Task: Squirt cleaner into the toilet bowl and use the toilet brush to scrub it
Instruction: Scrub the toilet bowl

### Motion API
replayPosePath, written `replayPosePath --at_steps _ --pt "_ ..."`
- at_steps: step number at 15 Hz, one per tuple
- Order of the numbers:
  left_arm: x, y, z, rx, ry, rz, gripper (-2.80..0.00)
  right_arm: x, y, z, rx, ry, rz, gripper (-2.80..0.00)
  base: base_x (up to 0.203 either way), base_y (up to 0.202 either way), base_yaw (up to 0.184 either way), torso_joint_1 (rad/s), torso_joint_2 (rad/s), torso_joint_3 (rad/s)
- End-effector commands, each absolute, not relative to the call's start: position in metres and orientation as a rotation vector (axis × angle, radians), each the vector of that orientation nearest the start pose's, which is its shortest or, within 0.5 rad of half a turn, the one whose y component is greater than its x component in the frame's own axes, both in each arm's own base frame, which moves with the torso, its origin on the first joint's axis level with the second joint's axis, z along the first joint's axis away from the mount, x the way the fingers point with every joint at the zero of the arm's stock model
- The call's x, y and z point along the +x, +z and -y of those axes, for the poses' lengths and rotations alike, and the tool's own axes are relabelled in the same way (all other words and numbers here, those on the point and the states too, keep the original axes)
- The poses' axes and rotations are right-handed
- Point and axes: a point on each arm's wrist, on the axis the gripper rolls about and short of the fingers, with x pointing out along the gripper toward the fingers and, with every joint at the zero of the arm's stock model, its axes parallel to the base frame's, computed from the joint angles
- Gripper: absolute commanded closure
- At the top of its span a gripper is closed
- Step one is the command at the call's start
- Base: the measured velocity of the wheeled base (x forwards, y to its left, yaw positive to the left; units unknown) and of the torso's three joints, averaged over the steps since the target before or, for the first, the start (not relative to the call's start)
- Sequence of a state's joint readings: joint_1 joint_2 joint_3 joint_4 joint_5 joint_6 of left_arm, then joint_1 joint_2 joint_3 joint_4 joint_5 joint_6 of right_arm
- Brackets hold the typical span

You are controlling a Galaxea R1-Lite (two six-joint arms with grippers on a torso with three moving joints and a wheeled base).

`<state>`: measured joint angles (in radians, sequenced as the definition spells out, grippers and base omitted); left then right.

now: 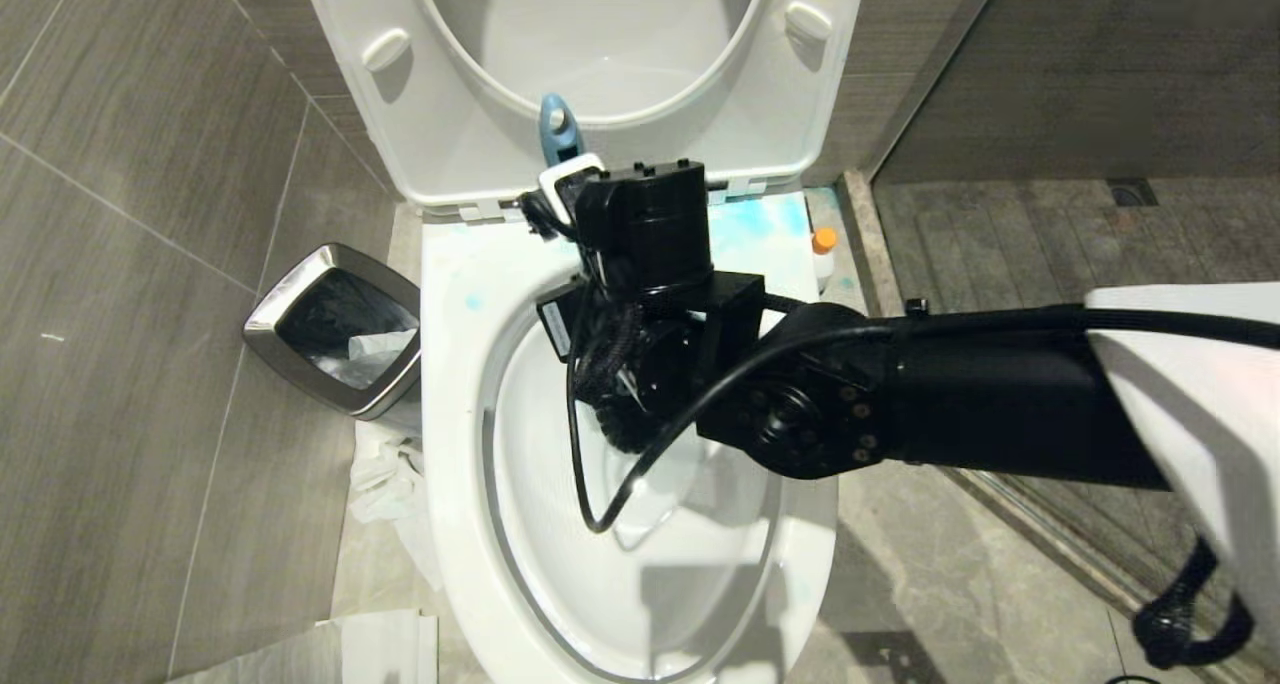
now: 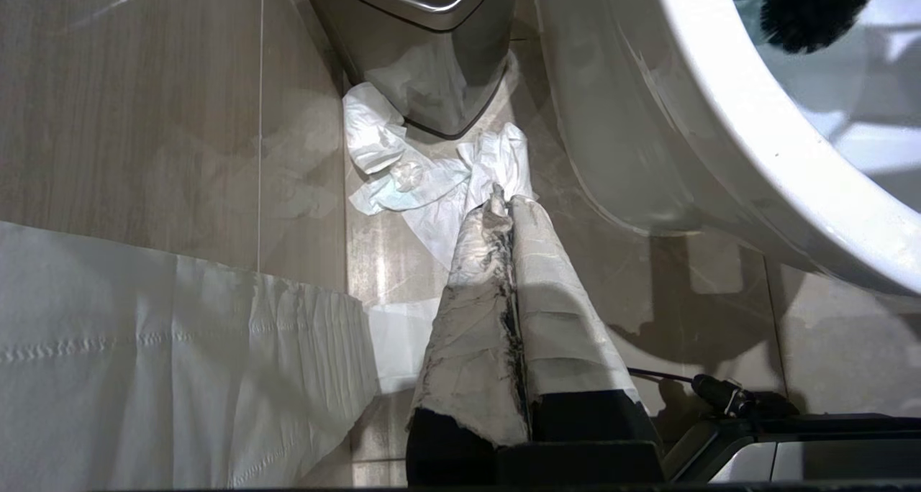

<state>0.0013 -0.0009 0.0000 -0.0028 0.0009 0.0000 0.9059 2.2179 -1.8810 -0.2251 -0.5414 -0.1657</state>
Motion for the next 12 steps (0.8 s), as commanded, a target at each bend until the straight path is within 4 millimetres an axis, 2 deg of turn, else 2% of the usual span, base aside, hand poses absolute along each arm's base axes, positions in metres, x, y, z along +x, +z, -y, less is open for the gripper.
replayPosePath --at_steps 1,4,7,8,12 --pt "-0.023 0.076 0.0 0.0 0.003 0.003 0.0 0.333 0.208 -0.372 -0.259 0.317 -0.077 0.0 0.0 0.0 0.0 0.0 0.0 0.0" --pt "-0.023 0.076 0.0 0.0 0.003 0.003 0.0 0.354 0.196 -0.37 -0.256 0.262 0.0 0.0 0.0 0.0 0.0 0.0 0.0 0.0" --pt "-0.023 0.076 0.0 0.001 0.003 0.003 0.0 0.353 0.206 -0.372 -0.271 0.237 0.12 0.0 0.0 0.0 0.0 0.0 0.0 0.0" --pt "-0.023 0.075 0.0 0.002 0.003 0.002 0.0 0.347 0.215 -0.373 -0.263 0.246 0.136 0.0 0.0 0.0 0.0 0.0 0.0 0.0" --pt "-0.023 0.076 0.0 0.002 0.005 0.003 0.0 0.305 0.274 -0.37 -0.203 0.281 0.234 0.0 0.0 0.0 0.0 0.0 0.0 0.0"
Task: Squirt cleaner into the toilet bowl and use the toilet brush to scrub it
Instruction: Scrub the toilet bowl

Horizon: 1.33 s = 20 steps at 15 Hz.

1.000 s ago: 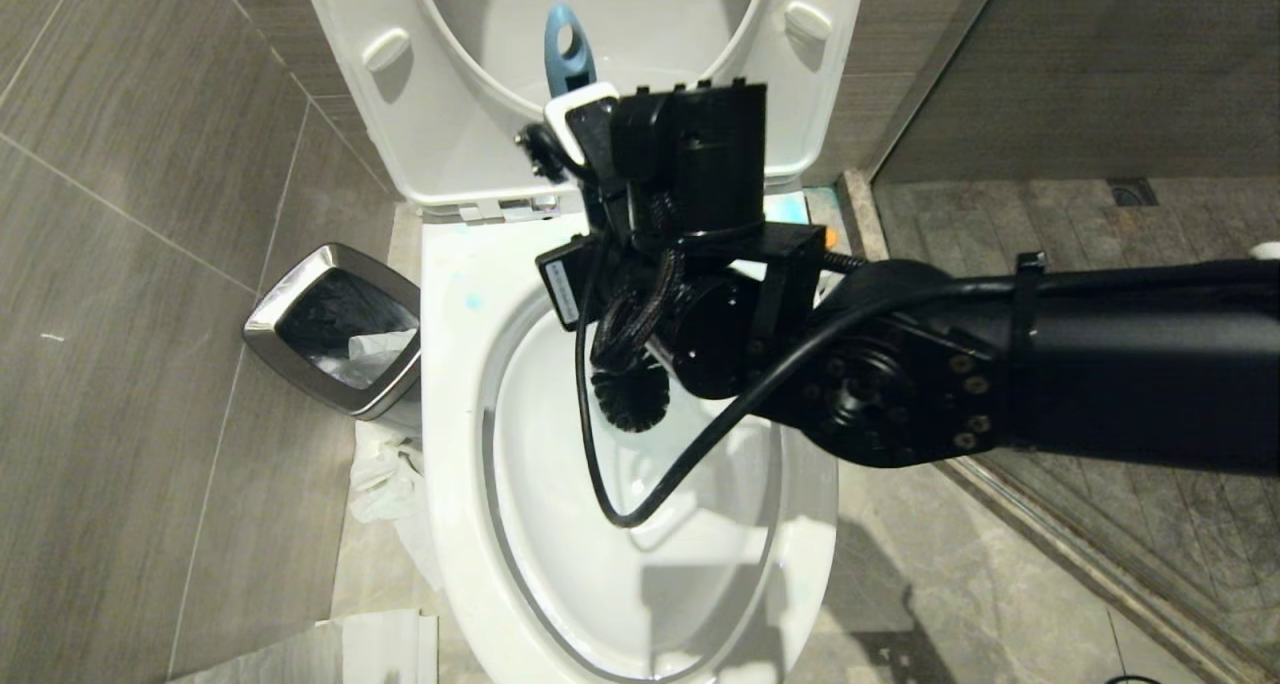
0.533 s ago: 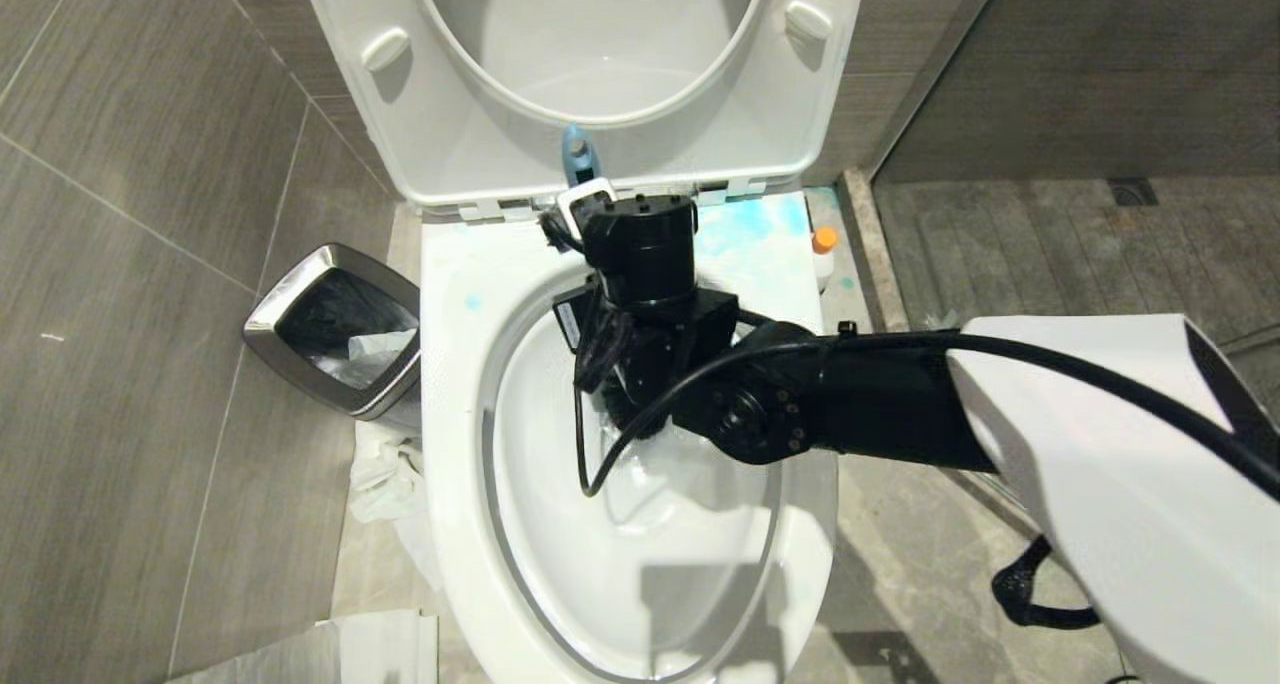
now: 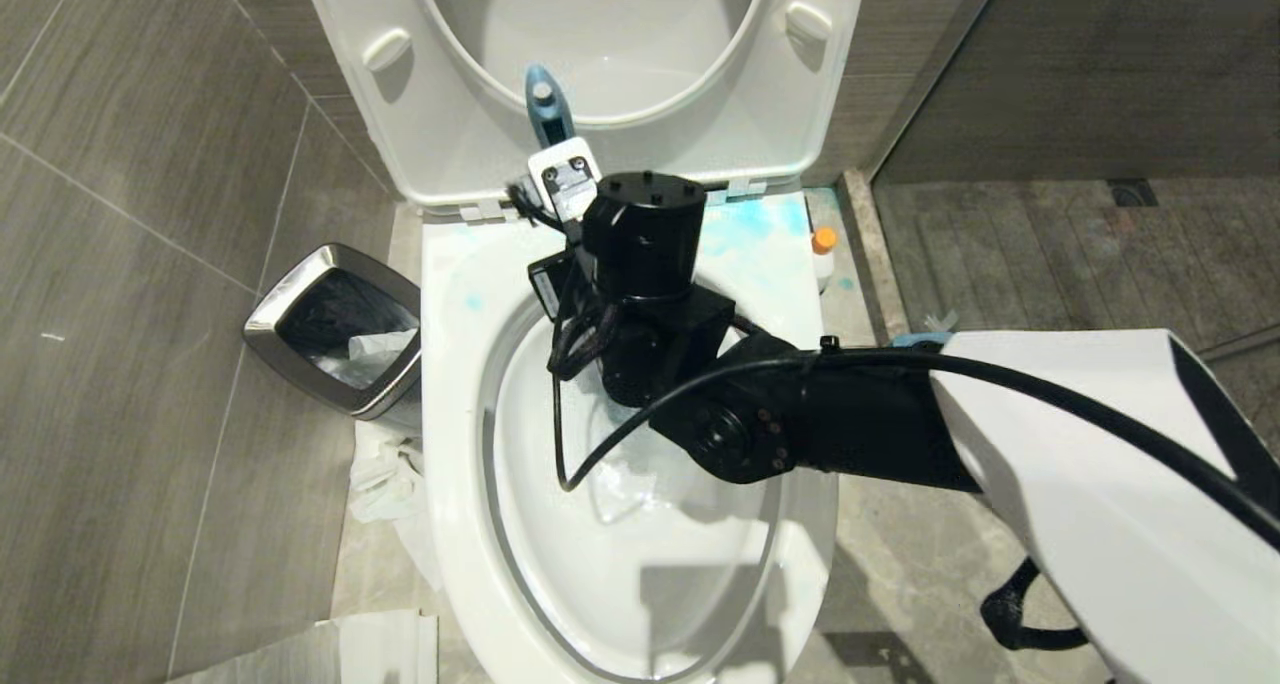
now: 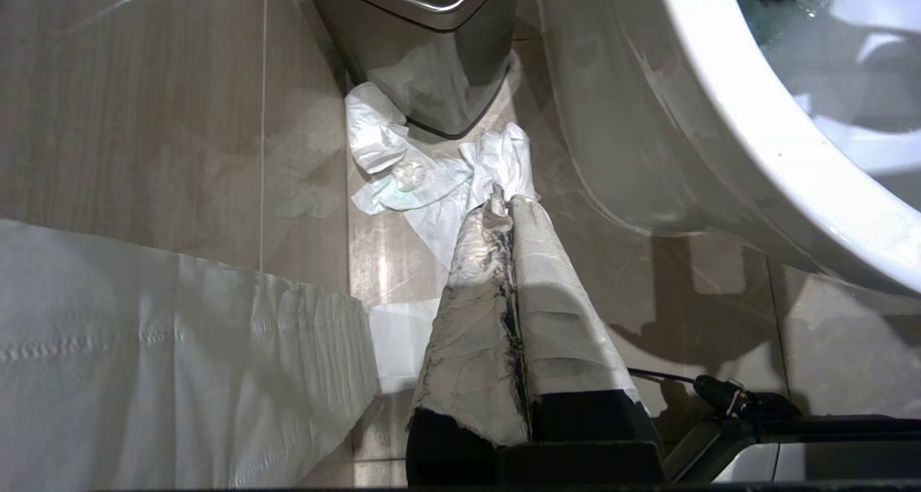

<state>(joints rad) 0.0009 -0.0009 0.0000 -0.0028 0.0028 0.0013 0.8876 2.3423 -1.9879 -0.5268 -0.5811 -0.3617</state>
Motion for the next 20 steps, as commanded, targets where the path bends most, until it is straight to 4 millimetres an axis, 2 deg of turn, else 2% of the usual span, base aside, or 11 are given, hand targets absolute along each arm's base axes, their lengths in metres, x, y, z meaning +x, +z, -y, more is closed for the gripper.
replayPosePath --at_steps 1,4,10,13,17,20 --pt "-0.023 0.076 0.0 0.002 0.003 0.003 0.0 0.299 0.281 -0.37 -0.204 0.287 0.248 0.0 0.0 0.0 0.0 0.0 0.0 0.0" --pt "-0.023 0.076 0.0 0.002 0.005 0.003 0.0 0.304 0.268 -0.377 -0.214 0.289 0.238 0.0 0.0 0.0 0.0 0.0 0.0 0.0" --pt "-0.023 0.076 0.0 0.001 0.004 0.003 0.0 0.326 0.197 -0.403 -0.267 0.289 0.18 0.0 0.0 0.0 0.0 0.0 0.0 0.0" --pt "-0.023 0.076 0.0 0.0 0.005 0.003 0.0 0.334 0.174 -0.408 -0.283 0.275 0.162 0.0 0.0 0.0 0.0 0.0 0.0 0.0" --pt "-0.023 0.076 0.0 -0.001 0.005 0.003 0.0 0.33 0.186 -0.407 -0.29 0.256 0.229 0.0 0.0 0.0 0.0 0.0 0.0 0.0" --pt "-0.023 0.076 0.0 0.0 0.005 0.003 0.0 0.305 0.224 -0.407 -0.252 0.271 0.288 0.0 0.0 0.0 0.0 0.0 0.0 0.0"
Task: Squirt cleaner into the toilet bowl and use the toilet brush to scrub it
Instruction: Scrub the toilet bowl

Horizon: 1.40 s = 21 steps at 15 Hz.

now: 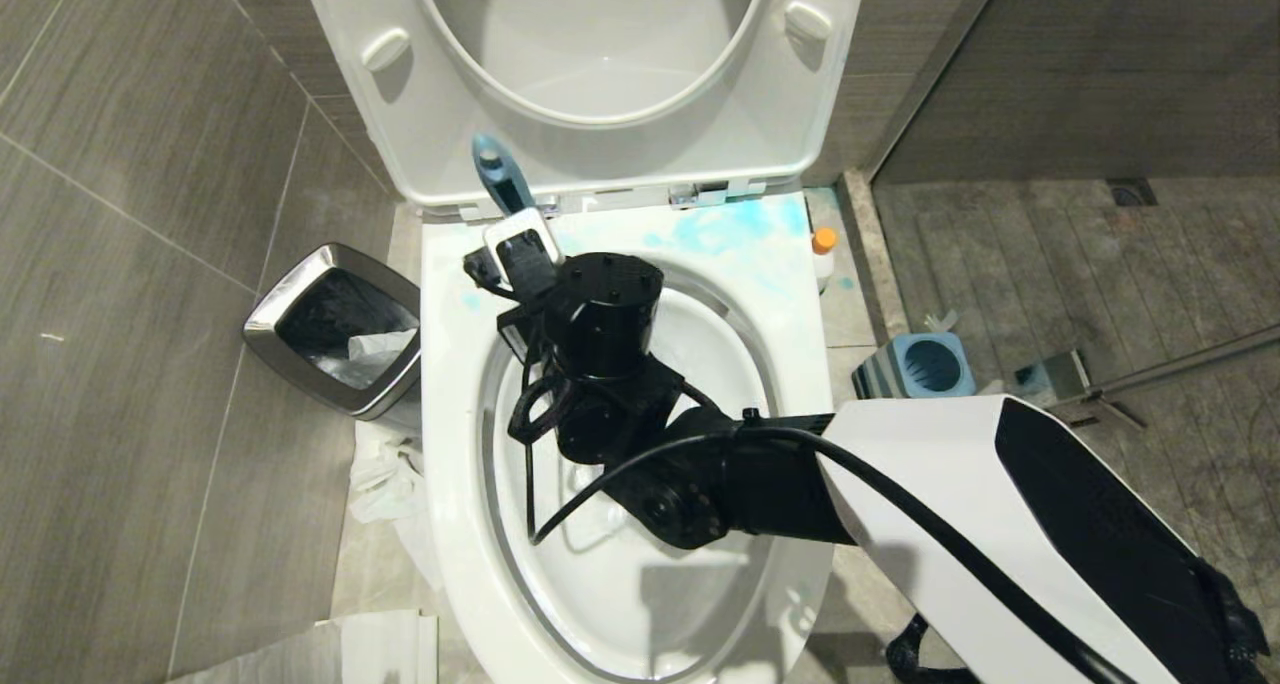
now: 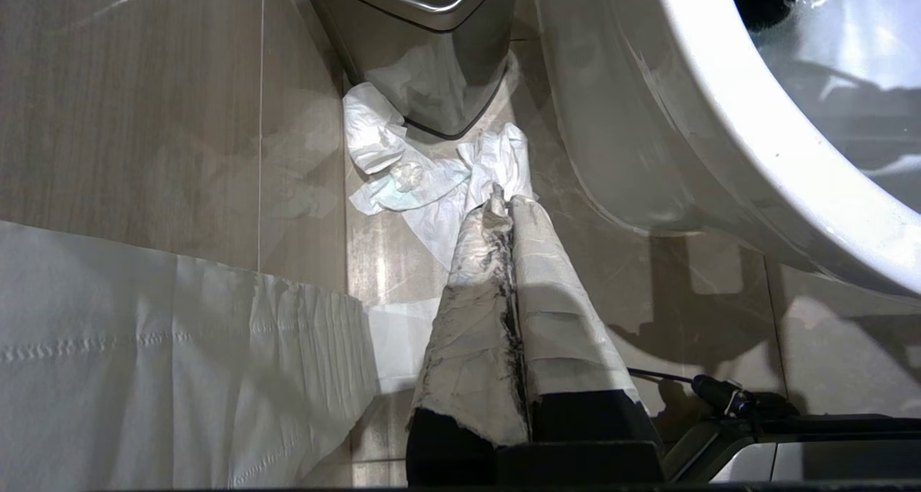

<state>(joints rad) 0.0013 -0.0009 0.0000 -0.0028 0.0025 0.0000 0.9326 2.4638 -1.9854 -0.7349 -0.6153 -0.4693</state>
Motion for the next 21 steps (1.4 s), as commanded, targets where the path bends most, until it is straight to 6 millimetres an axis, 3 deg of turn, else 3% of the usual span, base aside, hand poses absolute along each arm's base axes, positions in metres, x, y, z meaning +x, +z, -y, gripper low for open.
replayPosePath --at_steps 1,7,10,13,16,21 --pt "-0.023 0.076 0.0 0.0 0.005 0.003 0.0 0.292 0.24 -0.405 -0.235 0.28 0.304 0.0 0.0 0.0 0.0 0.0 0.0 0.0" --pt "-0.023 0.076 0.0 -0.001 0.005 0.003 0.0 0.216 0.301 -0.374 -0.177 0.304 0.315 0.0 0.0 0.0 0.0 0.0 0.0 0.0" --pt "-0.023 0.076 0.0 -0.002 0.005 0.003 0.0 0.2 0.298 -0.356 -0.209 0.301 0.274 0.0 0.0 0.0 0.0 0.0 0.0 0.0" --pt "-0.023 0.076 0.0 0.0 0.005 0.003 0.0 0.201 0.272 -0.348 -0.236 0.291 0.253 0.0 0.0 0.0 0.0 0.0 0.0 0.0" --pt "-0.023 0.076 0.0 0.0 0.005 0.003 0.0 0.221 0.248 -0.345 -0.233 0.244 0.257 0.0 0.0 0.0 0.0 0.0 0.0 0.0" --pt "-0.023 0.076 0.0 0.0 0.005 0.003 0.0 0.247 0.226 -0.363 -0.215 0.213 0.273 0.0 0.0 0.0 0.0 0.0 0.0 0.0"
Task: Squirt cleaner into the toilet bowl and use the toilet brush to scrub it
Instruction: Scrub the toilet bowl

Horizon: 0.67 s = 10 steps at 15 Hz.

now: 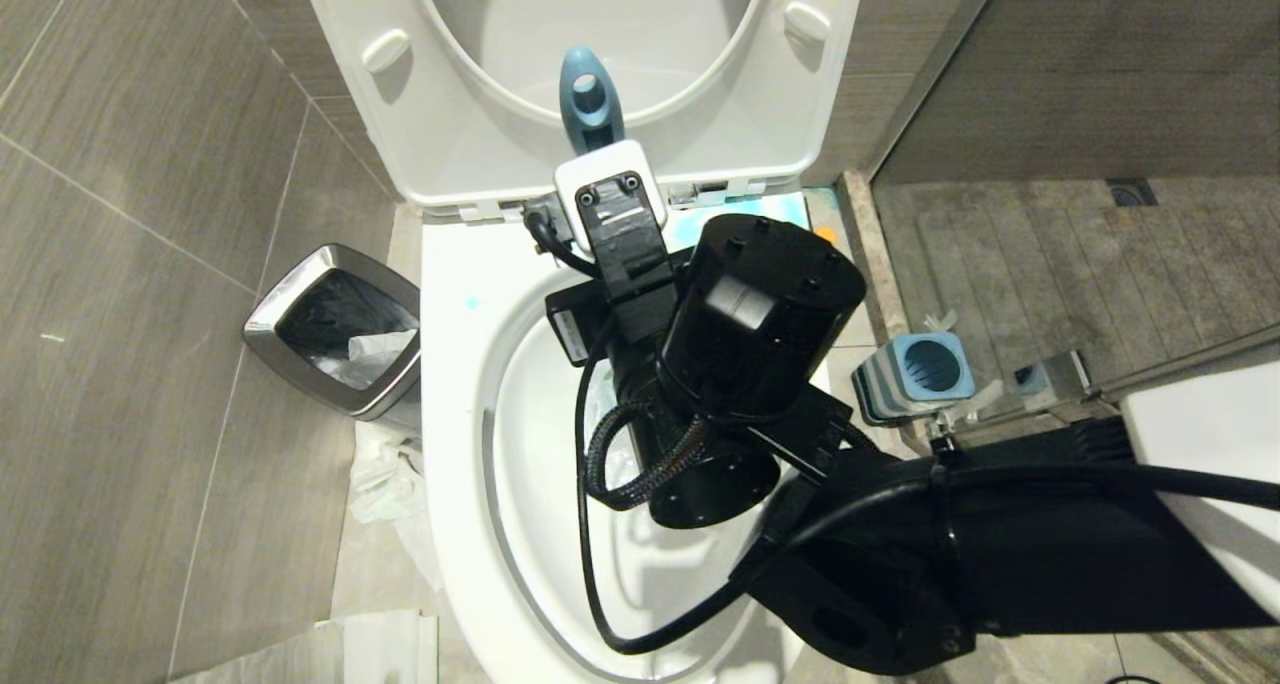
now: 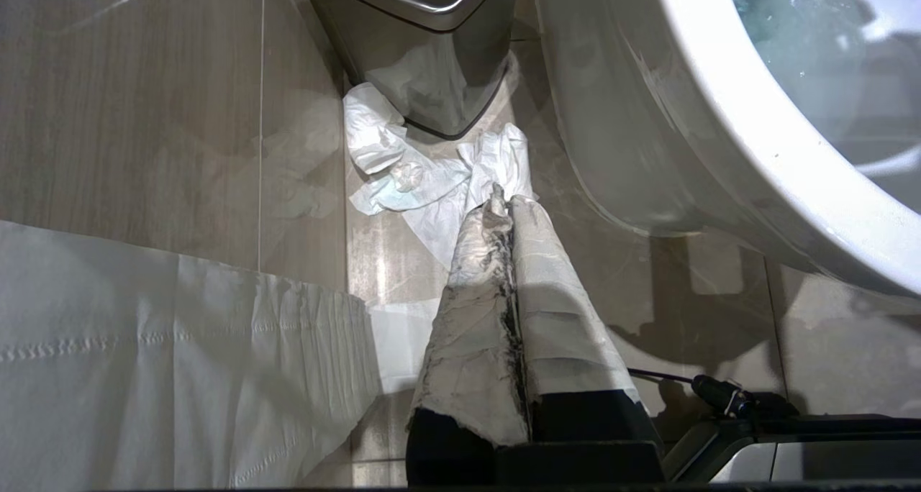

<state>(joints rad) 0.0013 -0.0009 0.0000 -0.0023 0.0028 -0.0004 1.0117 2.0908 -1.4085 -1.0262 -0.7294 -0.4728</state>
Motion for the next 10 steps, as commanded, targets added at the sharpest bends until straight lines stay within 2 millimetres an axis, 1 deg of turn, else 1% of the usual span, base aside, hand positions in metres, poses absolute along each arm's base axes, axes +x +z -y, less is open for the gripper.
replayPosePath --at_steps 1,3,5,8,10 --pt "-0.023 0.076 0.0 0.0 0.005 0.003 0.0 0.25 0.227 -0.369 -0.196 0.209 0.289 0.0 0.0 0.0 0.0 0.0 0.0 0.0" --pt "-0.023 0.076 0.0 0.0 0.005 0.003 0.0 0.258 0.227 -0.381 -0.169 0.202 0.316 0.0 0.0 0.0 0.0 0.0 0.0 0.0" --pt "-0.023 0.076 0.0 0.0 0.005 0.002 0.0 0.261 0.221 -0.392 -0.174 0.204 0.324 0.0 0.0 0.0 0.0 0.0 0.0 0.0" --pt "-0.023 0.076 0.0 0.0 0.005 0.003 0.0 0.24 0.217 -0.41 -0.166 0.255 0.325 0.0 0.0 0.0 0.0 0.0 0.0 0.0" --pt "-0.023 0.076 0.0 0.0 0.005 0.002 0.0 0.23 0.215 -0.416 -0.166 0.281 0.321 0.0 0.0 0.0 0.0 0.0 0.0 0.0"
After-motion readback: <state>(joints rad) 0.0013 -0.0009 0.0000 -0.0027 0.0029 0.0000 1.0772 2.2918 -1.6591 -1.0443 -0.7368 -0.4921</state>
